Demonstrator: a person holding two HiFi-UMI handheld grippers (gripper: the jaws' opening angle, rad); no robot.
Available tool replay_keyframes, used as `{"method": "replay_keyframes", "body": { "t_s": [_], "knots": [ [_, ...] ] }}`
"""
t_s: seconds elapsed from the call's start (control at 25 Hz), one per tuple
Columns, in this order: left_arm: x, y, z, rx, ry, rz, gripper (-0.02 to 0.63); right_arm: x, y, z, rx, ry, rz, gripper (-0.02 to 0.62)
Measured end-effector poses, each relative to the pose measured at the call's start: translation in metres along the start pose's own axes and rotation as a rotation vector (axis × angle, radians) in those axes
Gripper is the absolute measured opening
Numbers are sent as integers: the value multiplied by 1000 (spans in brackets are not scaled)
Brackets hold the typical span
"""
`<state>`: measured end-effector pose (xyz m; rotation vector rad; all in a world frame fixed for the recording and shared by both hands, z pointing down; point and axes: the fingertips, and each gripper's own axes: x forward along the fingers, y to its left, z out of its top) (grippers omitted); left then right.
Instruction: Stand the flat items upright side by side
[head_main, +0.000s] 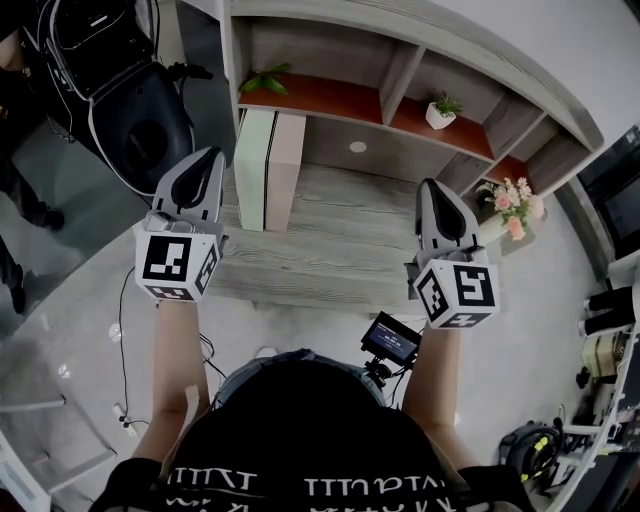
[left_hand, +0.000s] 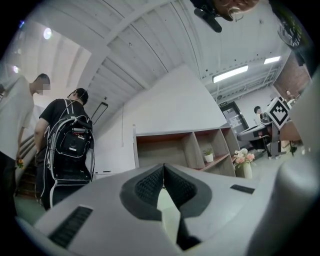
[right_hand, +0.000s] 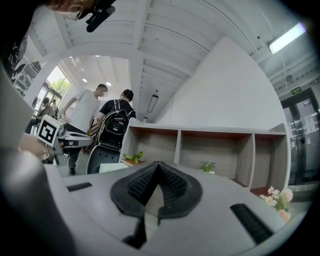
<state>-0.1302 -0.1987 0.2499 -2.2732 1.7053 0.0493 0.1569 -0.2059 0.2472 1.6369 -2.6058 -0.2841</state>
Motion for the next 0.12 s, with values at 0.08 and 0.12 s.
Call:
{"method": "replay_keyframes", "body": {
  "t_s": [0.08, 0.12],
  "knots": [
    [-1, 2, 0, -6, 0, 12, 15, -1, 0, -1, 3, 1, 2, 14],
    [-1, 3, -1, -9, 0, 18, 15, -1, -1, -1, 5, 1, 3, 14]
  ]
}}
